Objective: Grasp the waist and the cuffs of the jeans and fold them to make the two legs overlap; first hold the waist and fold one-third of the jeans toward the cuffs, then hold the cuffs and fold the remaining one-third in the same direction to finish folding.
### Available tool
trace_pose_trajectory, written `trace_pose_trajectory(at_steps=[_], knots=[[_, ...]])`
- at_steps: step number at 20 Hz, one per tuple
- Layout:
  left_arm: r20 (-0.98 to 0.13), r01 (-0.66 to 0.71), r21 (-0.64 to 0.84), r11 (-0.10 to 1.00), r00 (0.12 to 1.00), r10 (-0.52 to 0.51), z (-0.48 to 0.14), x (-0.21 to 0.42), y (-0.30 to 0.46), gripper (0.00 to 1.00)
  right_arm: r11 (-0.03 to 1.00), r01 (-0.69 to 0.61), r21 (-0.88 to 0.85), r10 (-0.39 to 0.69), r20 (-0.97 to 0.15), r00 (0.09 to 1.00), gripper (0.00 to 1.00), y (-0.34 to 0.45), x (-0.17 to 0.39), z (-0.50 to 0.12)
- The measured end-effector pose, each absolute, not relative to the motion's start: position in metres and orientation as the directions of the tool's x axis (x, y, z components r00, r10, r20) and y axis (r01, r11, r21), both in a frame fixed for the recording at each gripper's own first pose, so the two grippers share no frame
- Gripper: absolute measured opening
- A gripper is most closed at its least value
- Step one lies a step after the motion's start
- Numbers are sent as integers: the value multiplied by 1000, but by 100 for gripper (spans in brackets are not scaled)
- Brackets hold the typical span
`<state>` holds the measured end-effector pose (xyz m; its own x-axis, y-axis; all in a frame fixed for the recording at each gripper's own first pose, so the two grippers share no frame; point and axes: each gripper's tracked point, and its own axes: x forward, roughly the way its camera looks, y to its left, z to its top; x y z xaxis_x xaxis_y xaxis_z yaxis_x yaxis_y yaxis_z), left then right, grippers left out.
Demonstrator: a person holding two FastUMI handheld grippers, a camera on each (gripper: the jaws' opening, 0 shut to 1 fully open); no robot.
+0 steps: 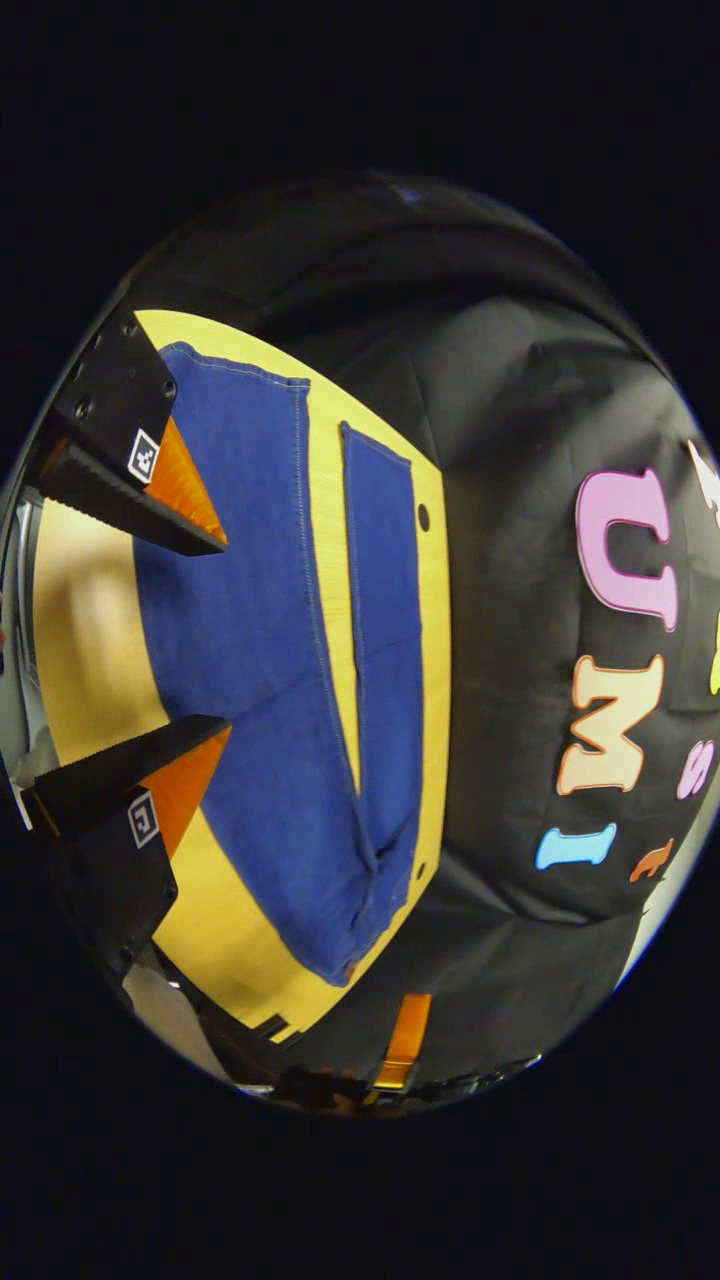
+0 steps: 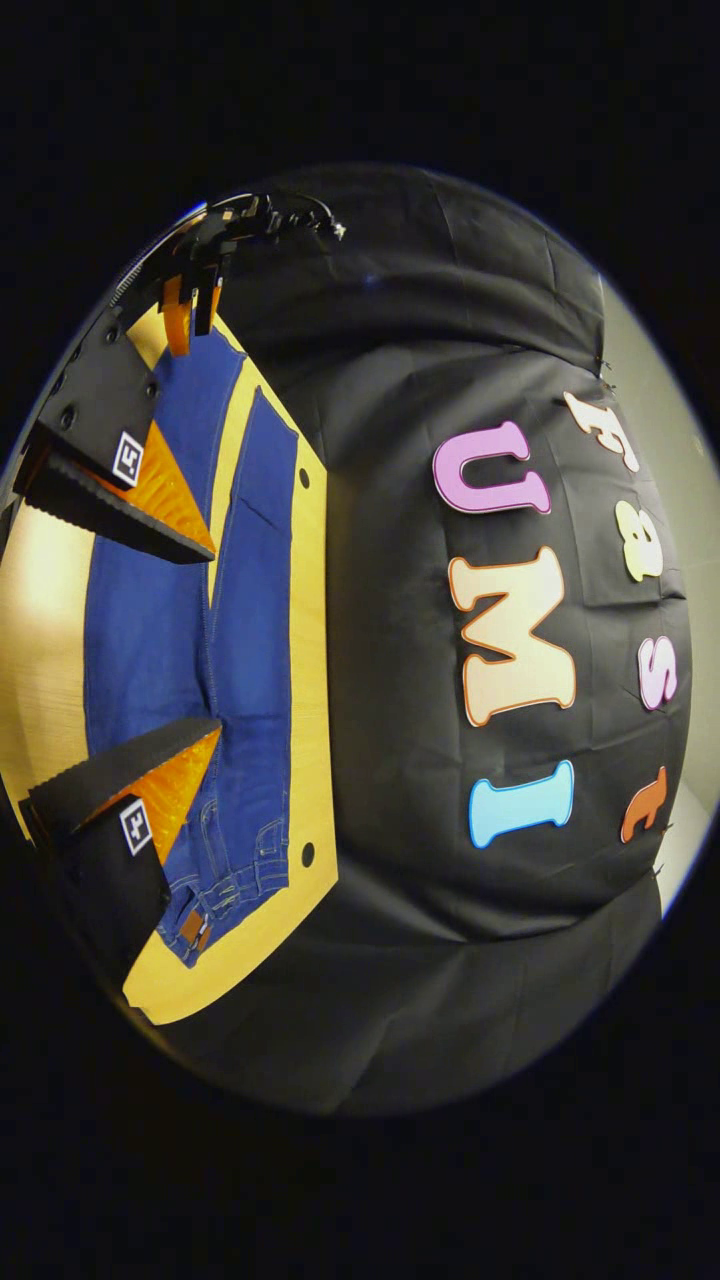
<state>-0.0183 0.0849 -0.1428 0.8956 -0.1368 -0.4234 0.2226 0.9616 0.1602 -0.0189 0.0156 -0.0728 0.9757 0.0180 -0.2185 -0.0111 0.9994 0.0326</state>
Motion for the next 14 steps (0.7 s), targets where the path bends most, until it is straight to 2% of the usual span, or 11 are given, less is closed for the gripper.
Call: trace_pose_trajectory(at_steps=[3, 7, 10, 12, 13, 14], knots=[[-530, 308, 250, 918, 837, -137, -162, -27, 121, 95, 1000, -13, 22, 18, -241, 970, 96, 18, -22, -80], [-660, 424, 372, 826, 747, -86, -179, -33, 170, 95, 999, -10, 33, 19, -252, 968, 97, 19, -25, -86], [-740, 506, 394, 767, 670, -61, -192, -37, 189, 95, 1000, 3, 30, 5, -260, 966, 97, 16, -24, -87], [-761, 525, 402, 750, 647, -45, -197, -35, 198, 95, 1000, 11, 17, -6, -261, 965, 97, 14, -26, -87], [-770, 535, 391, 749, 636, -52, -198, -34, 199, 94, 1000, 18, 11, -15, -262, 965, 94, 11, -28, -87], [-778, 543, 381, 749, 625, -57, -200, -34, 199, 94, 1000, 24, 9, -21, -266, 964, 97, 8, -28, -87]])
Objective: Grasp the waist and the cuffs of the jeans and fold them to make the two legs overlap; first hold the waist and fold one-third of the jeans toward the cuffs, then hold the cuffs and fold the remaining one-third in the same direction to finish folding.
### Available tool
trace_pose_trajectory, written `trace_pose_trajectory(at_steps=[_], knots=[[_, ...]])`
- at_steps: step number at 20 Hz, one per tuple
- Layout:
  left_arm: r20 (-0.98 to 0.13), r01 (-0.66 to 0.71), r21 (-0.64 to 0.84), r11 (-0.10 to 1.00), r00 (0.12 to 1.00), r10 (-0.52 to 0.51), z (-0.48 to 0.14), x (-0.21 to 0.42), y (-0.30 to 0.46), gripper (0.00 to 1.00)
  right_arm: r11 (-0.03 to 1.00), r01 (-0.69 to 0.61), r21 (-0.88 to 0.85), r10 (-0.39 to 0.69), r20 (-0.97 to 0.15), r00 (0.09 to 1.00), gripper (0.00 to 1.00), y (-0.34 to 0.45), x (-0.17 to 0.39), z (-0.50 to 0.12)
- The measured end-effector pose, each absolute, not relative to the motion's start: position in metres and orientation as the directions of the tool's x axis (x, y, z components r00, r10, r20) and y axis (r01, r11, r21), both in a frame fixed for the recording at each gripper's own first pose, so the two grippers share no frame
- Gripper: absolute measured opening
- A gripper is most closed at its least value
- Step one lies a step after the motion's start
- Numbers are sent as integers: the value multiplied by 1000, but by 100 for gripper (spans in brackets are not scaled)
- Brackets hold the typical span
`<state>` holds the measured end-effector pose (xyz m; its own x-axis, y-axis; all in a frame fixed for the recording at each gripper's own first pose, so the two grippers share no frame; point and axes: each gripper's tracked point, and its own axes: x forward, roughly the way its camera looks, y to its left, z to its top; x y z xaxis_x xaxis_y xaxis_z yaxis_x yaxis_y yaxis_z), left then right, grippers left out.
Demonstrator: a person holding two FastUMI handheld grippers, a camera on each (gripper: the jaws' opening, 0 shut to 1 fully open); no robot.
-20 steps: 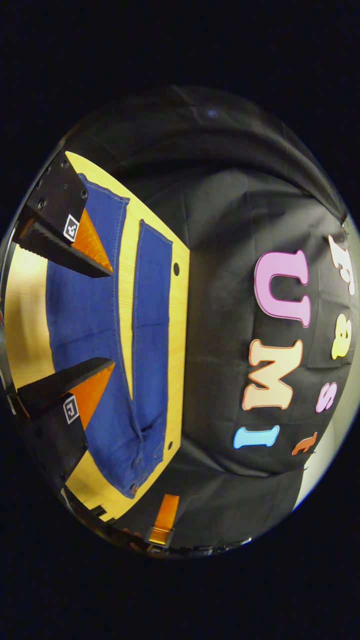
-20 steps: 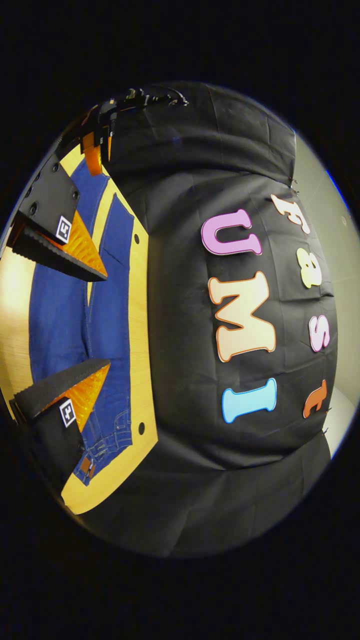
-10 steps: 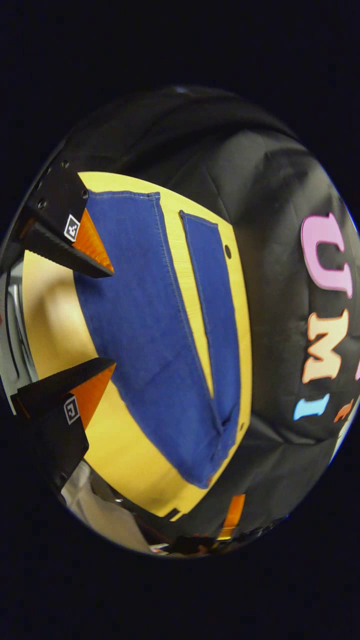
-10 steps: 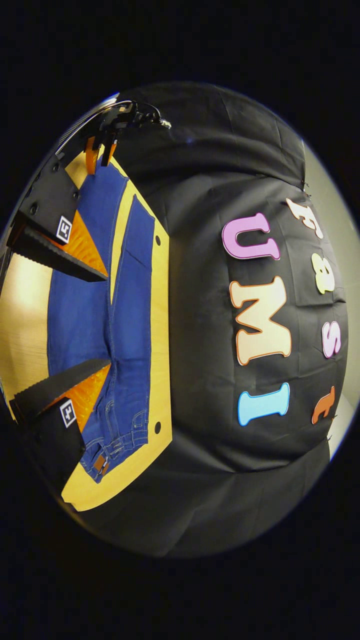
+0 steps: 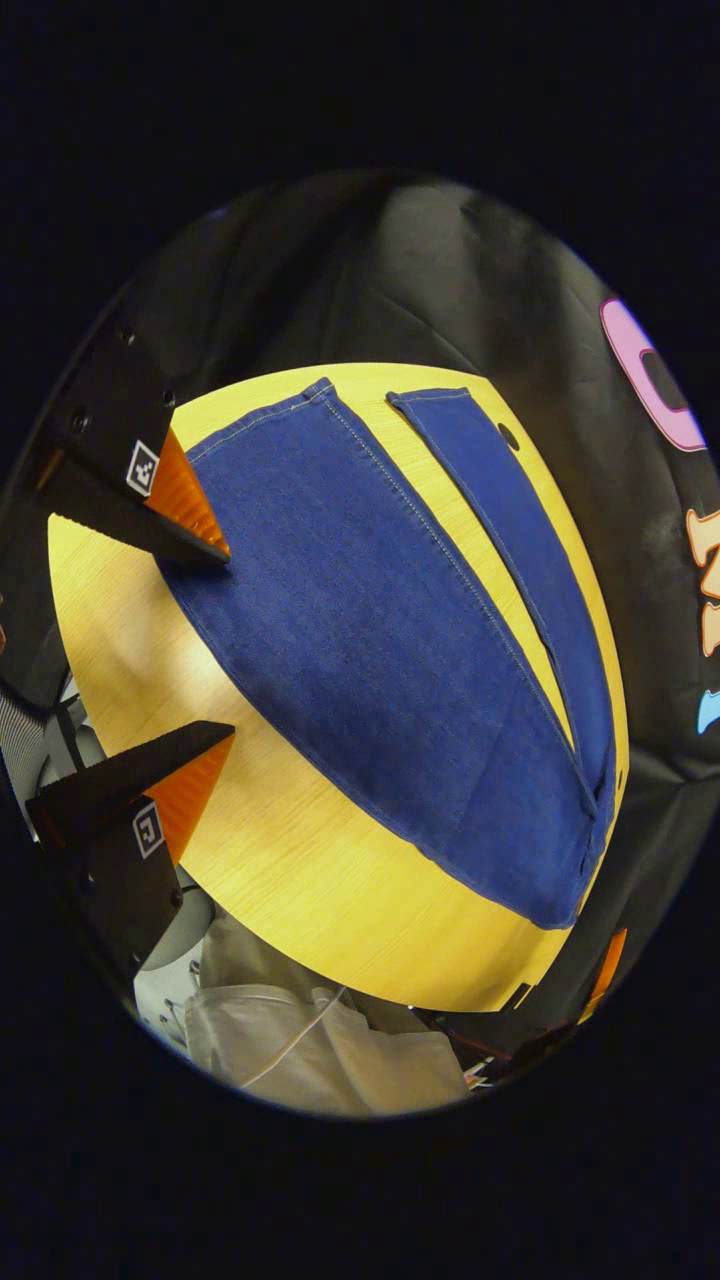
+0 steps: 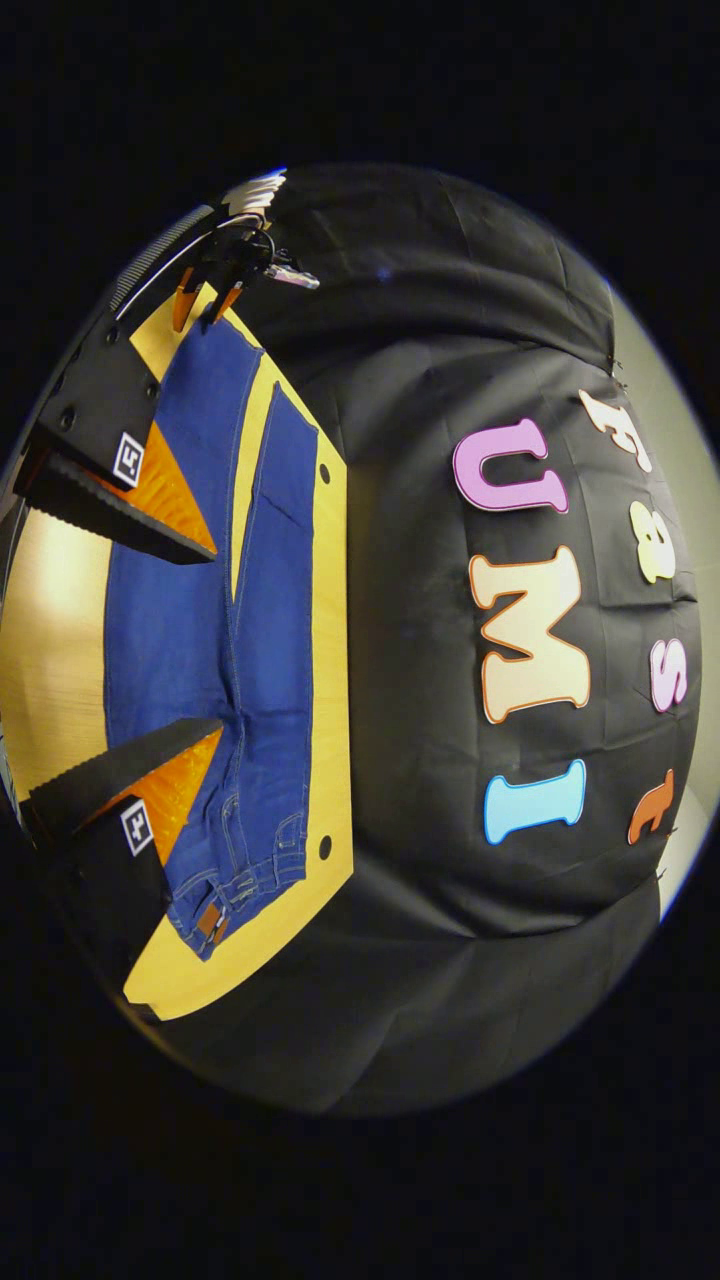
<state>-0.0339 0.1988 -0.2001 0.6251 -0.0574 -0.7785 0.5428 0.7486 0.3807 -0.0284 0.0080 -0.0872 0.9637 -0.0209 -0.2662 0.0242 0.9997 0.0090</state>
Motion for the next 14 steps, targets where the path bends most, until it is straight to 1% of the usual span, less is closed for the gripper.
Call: trace_pose_trajectory(at_steps=[1, 2, 3, 4, 5, 6, 7, 8, 9, 12, 13, 14], knots=[[-790, 553, 375, 744, 610, -55, -202, -34, 200, 94, 999, 32, 12, -27, -271, 962, 94, 6, -29, -90], [-800, 564, 374, 736, 598, -52, -202, -36, 200, 94, 999, 36, 18, -30, -278, 960, 97, 5, -29, -93], [-807, 575, 371, 729, 589, -53, -202, -36, 200, 94, 999, 39, 23, -30, -286, 958, 94, 4, -30, -95], [-819, 586, 364, 724, 572, -52, -203, -35, 201, 93, 999, 39, 24, -30, -293, 956, 94, 4, -30, -96], [-825, 593, 357, 722, 563, -55, -204, -35, 201, 93, 999, 37, 19, -30, -297, 954, 97, 6, -31, -98], [-836, 604, 351, 716, 547, -52, -205, -35, 202, 93, 999, 34, 6, -31, -302, 953, 94, 6, -31, -99], [-843, 615, 341, 711, 535, -58, -205, -34, 201, 93, 1000, 29, -10, -30, -308, 951, 97, 6, -32, -102], [-855, 627, 329, 706, 515, -58, -207, -34, 201, 93, 999, 23, -25, -30, -313, 949, 97, 6, -33, -104], [-870, 640, 307, 705, 489, -66, -208, -35, 199, 93, 999, 17, -30, -26, -316, 948, 94, 8, -32, -105], [-900, 659, 268, 703, 431, -61, -210, -35, 201, 90, 1000, -16, -13, 11, -324, 946, 97, 19, -29, -108], [-908, 669, 268, 693, 417, -51, -210, -35, 201, 93, 1000, -25, -10, 21, -328, 944, 97, 21, -28, -108], [-914, 677, 267, 686, 403, -42, -209, -36, 201, 92, 999, -33, -8, 29, -329, 944, 97, 24, -26, -109]])
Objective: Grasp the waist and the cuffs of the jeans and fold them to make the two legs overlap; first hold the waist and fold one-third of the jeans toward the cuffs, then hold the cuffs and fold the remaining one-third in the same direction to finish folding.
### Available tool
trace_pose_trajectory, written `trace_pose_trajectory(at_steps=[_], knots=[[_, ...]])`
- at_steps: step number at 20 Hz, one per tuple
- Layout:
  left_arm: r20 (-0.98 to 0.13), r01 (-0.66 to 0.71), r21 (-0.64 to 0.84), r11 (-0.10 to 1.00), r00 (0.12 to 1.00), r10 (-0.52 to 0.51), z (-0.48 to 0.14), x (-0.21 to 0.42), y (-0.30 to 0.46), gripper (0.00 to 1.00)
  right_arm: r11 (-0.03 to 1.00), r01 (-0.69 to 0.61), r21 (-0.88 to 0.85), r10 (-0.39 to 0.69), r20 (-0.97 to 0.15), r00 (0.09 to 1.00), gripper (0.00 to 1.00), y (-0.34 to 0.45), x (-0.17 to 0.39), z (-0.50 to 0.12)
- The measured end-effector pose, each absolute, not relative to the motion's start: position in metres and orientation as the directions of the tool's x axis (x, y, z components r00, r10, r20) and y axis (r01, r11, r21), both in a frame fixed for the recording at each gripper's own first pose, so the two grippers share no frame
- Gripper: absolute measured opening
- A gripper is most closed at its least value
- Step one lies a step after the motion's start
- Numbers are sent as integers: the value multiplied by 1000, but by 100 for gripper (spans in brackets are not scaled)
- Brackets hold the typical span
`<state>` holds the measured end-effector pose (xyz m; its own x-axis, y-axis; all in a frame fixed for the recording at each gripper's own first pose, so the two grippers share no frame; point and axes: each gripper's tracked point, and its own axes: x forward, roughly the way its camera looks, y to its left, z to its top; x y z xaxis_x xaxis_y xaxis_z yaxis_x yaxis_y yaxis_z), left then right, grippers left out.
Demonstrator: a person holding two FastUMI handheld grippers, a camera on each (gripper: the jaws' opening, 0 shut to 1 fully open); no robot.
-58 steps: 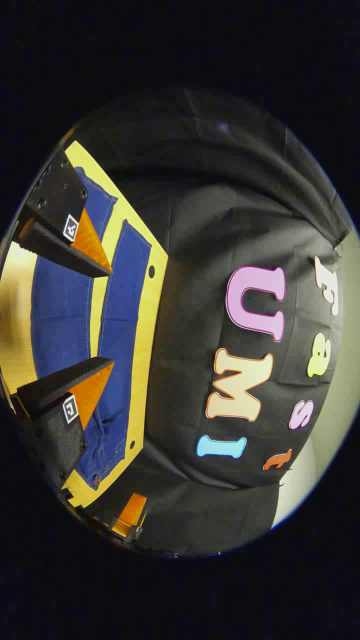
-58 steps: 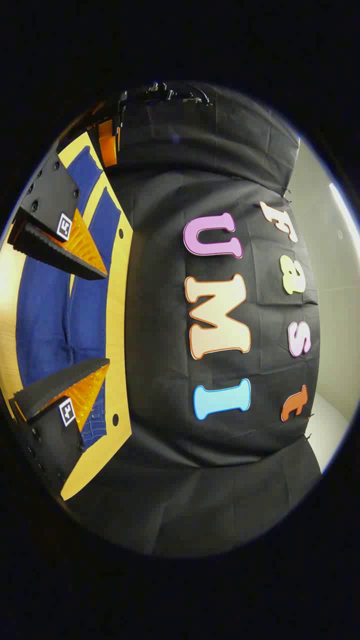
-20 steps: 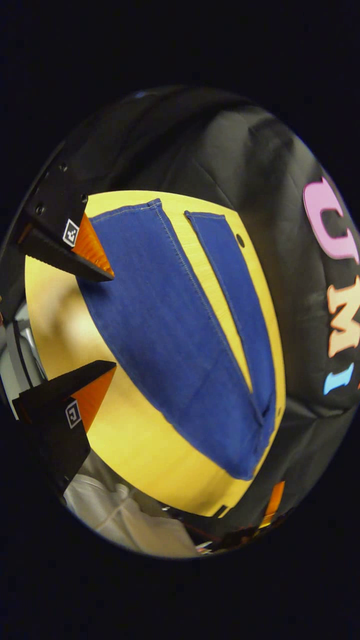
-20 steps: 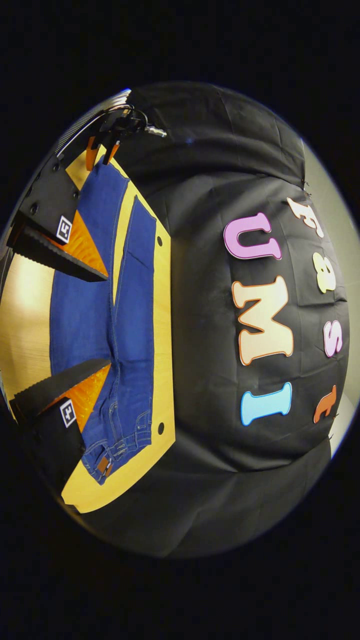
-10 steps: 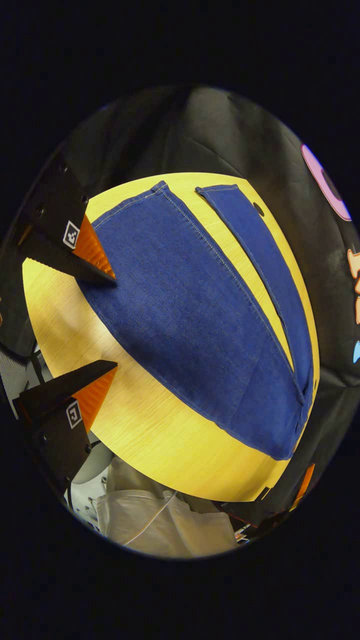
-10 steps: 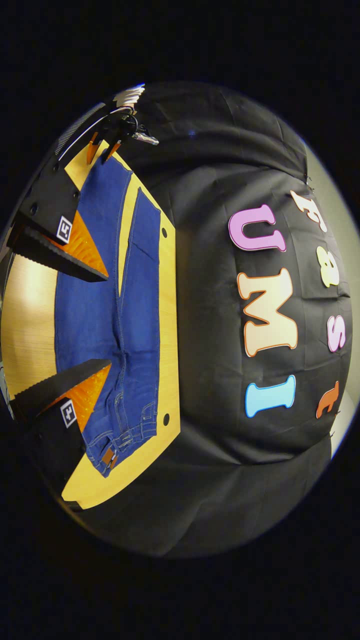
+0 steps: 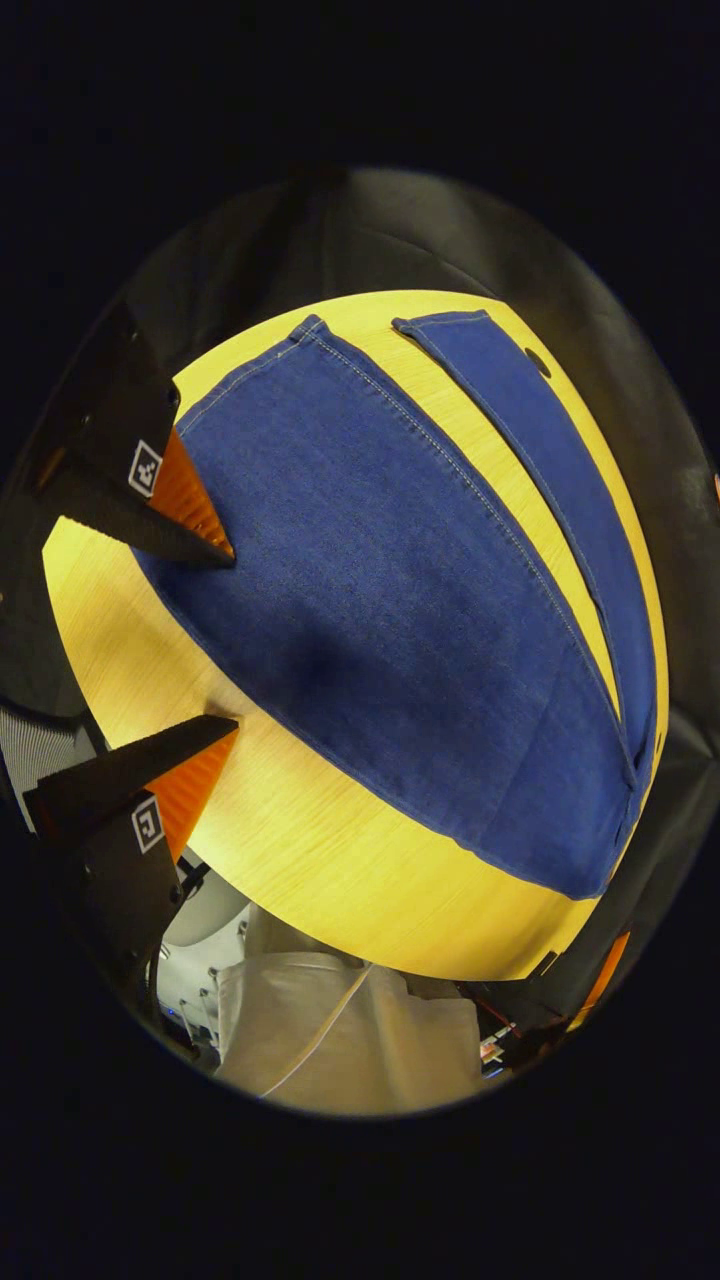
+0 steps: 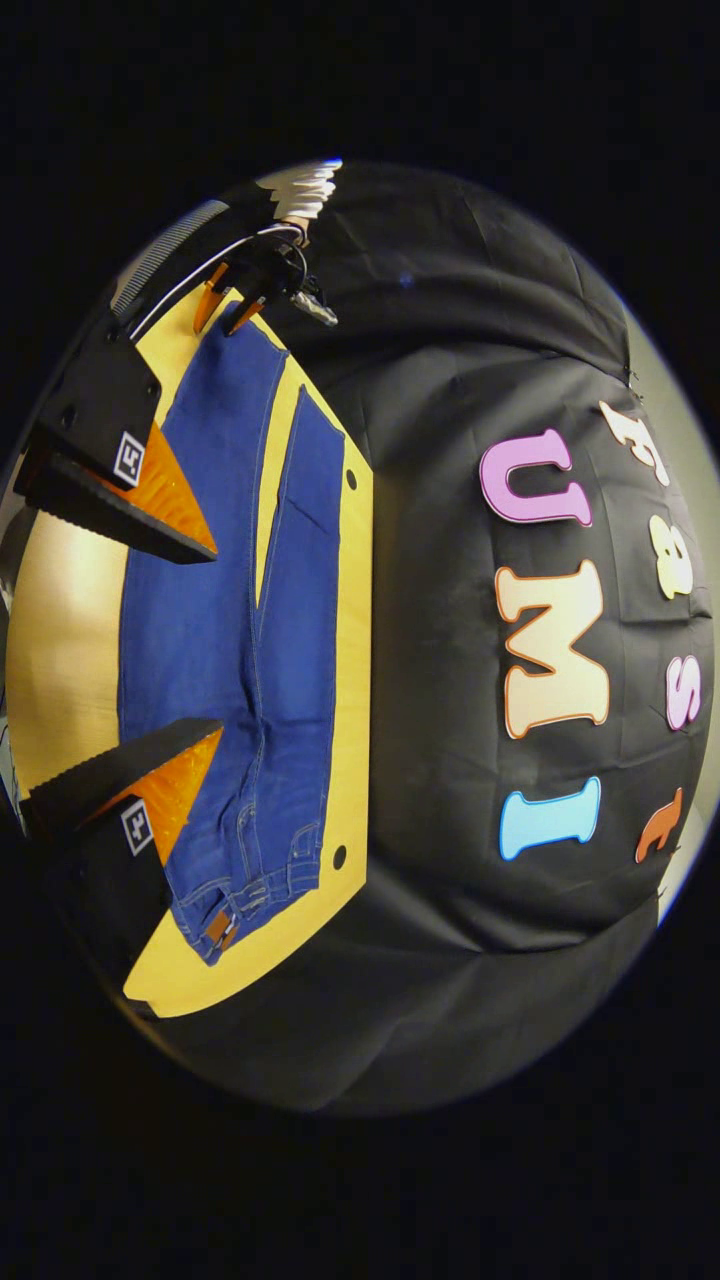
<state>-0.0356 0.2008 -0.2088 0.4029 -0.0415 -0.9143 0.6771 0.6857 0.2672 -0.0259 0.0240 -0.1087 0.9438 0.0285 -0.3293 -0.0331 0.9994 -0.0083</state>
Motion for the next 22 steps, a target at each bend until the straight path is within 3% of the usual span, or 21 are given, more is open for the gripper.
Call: trace_pose_trajectory(at_steps=[6, 8, 9, 10, 13, 16, 17, 18, 22], knots=[[-942, 700, 275, 660, 332, 40, -213, -39, 196, 82, 998, -53, 34, 62, -353, 934, 94, 25, -18, -115], [-944, 730, 285, 621, 326, 50, -213, -39, 194, 72, 998, -47, 40, 58, -355, 933, 97, 20, -16, -114], [-945, 739, 290, 609, 323, 58, -215, -38, 192, 53, 998, -41, 43, 54, -352, 935, 97, 17, -15, -112], [-945, 743, 295, 601, 321, 66, -215, -38, 191, 47, 998, -34, 47, 49, -348, 936, 97, 13, -13, -111], [-942, 750, 308, 586, 327, 77, -212, -33, 193, 16, 998, -13, 63, 34, -345, 938, 97, 3, -9, -107], [-939, 742, 302, 599, 340, 52, -213, -30, 195, 0, 999, -14, 33, 25, -358, 934, 97, -8, -10, -110], [-938, 736, 300, 607, 343, 47, -213, -30, 194, 0, 1000, -21, 17, 26, -368, 929, 94, -14, -11, -112], [-936, 730, 301, 613, 348, 46, -214, -29, 195, 0, 999, -36, -9, 30, -378, 925, 97, -20, -11, -116], [-928, 705, 325, 631, 368, 66, -214, -27, 196, 0, 987, -121, -109, 57, -462, 885, 94, -54, -12, -140]])
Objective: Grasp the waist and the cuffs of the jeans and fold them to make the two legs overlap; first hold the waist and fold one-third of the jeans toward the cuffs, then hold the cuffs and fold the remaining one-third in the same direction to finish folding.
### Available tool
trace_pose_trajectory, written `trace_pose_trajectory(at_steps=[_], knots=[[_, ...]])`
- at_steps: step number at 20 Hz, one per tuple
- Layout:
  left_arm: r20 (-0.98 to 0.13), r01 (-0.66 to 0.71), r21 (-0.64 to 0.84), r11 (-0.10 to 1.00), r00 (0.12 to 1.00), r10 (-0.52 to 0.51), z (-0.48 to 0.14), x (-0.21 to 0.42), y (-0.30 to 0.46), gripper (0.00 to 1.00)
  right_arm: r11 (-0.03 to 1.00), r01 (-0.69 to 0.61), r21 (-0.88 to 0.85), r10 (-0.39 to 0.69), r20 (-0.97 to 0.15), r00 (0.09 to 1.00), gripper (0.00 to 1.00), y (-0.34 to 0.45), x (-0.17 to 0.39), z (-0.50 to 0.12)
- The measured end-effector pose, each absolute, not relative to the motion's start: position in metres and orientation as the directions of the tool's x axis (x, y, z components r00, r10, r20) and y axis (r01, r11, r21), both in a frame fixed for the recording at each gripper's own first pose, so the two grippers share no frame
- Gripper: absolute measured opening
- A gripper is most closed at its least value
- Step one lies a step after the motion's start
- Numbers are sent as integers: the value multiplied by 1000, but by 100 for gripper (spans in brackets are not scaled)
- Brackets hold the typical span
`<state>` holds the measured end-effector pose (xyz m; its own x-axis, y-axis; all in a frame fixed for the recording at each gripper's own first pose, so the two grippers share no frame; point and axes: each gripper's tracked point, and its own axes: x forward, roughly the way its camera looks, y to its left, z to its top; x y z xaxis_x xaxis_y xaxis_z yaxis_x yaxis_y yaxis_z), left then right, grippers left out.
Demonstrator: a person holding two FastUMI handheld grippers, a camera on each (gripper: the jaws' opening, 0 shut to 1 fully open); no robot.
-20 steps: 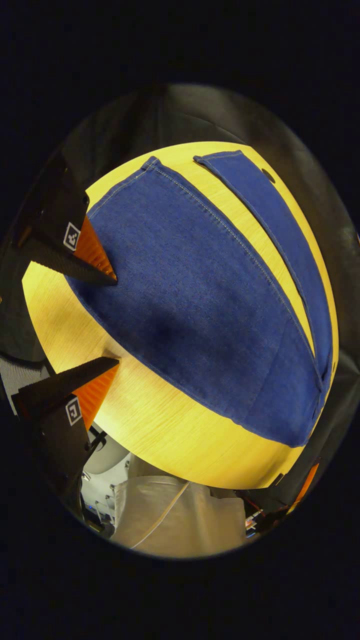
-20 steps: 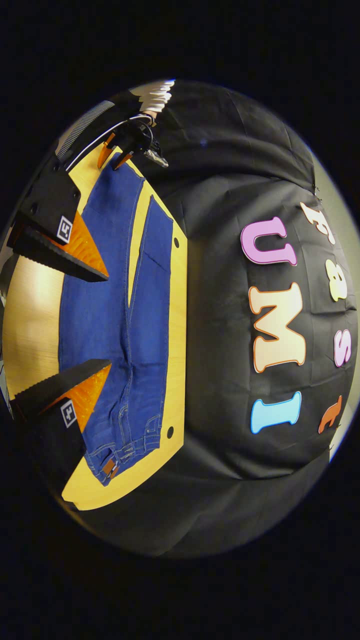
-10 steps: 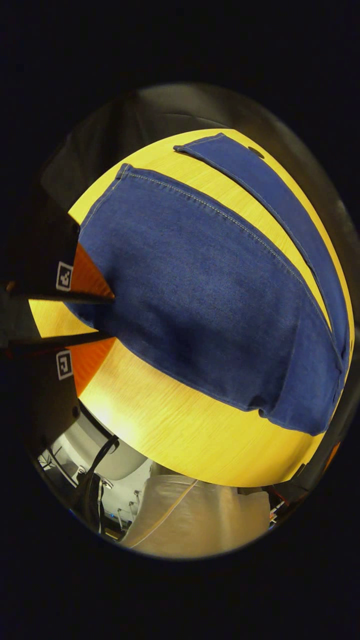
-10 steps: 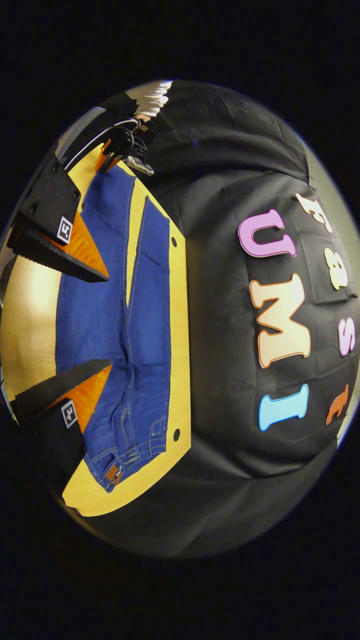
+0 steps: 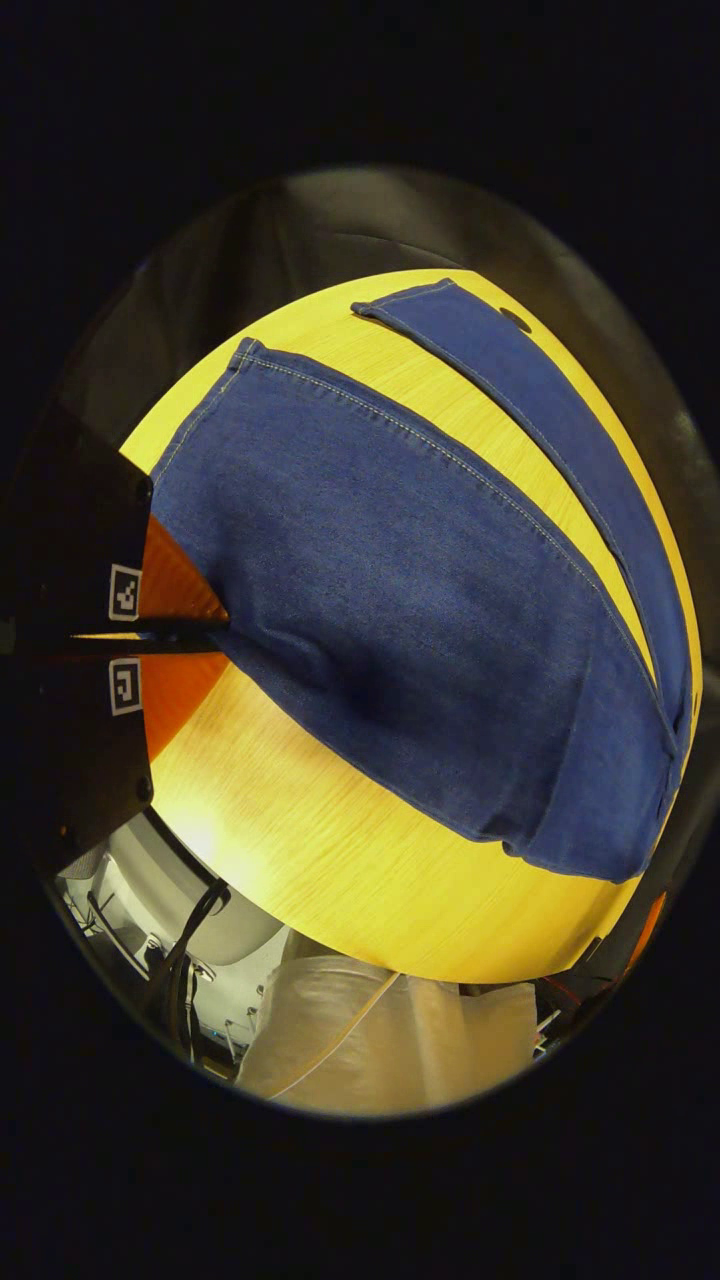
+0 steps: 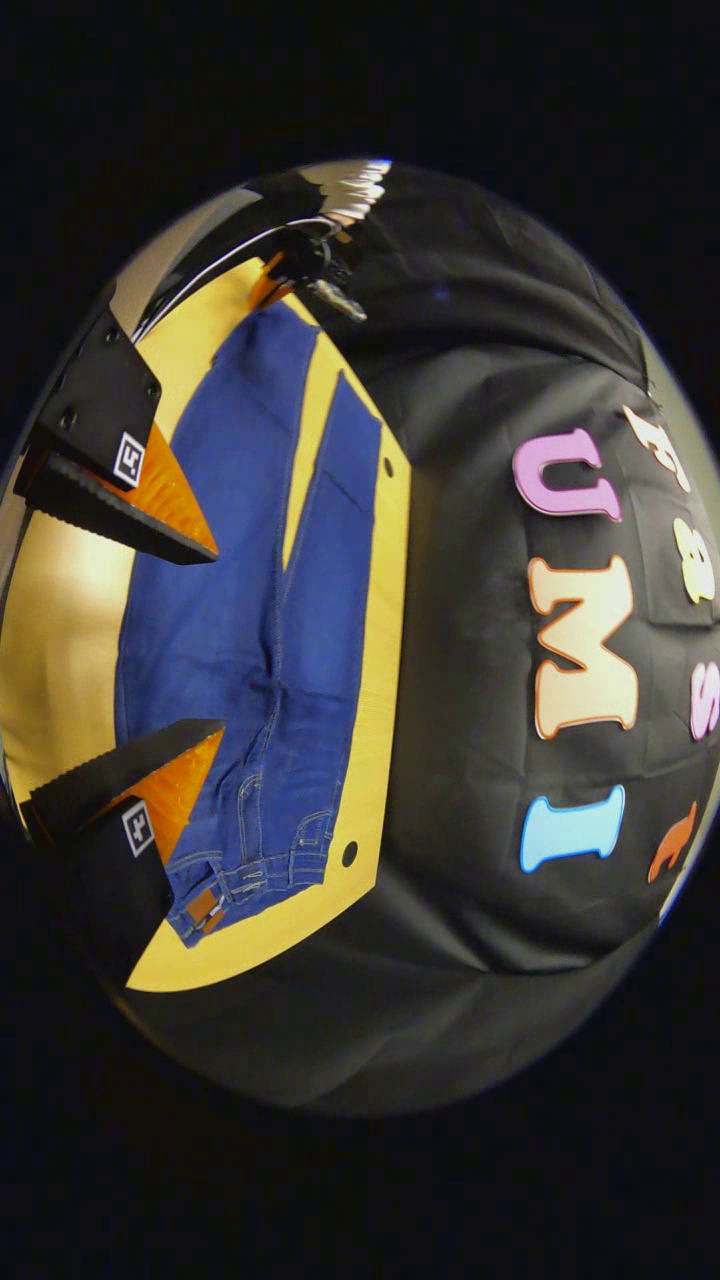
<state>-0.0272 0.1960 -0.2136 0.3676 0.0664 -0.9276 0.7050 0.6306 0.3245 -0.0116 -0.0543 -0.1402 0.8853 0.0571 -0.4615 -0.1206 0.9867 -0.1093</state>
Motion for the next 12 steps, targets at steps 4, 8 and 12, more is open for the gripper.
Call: trace_pose_trajectory(at_steps=[4, 8, 12], knots=[[-925, 671, 332, 663, 369, 90, -215, -26, 196, 0, 944, -235, -234, 59, -579, 813, 98, -105, -14, -160], [-927, 653, 339, 677, 353, 125, -214, -27, 196, 0, 881, -369, -297, 56, -708, 704, 99, -149, -19, -195], [-926, 645, 350, 679, 350, 145, -215, -26, 196, 0, 823, -477, -308, 49, -799, 600, 99, -171, -13, -231]])
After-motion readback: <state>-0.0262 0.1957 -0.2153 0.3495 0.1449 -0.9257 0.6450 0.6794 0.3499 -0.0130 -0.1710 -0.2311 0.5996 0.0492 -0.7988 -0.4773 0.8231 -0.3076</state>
